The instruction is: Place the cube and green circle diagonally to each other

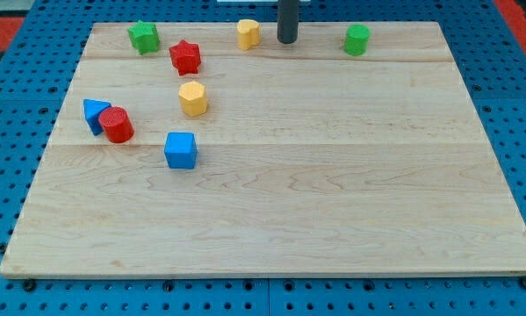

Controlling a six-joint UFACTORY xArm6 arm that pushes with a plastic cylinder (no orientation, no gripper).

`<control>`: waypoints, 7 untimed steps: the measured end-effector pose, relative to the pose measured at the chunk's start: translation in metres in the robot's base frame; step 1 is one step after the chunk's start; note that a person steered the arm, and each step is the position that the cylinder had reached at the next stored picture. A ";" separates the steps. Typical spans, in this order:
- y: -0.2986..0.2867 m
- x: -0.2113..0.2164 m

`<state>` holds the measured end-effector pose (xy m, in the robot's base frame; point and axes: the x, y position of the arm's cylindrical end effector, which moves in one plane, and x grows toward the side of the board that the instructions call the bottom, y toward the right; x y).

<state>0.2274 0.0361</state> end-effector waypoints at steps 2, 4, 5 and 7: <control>0.013 0.009; 0.066 -0.036; 0.108 -0.035; 0.110 0.000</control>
<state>0.2272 0.1463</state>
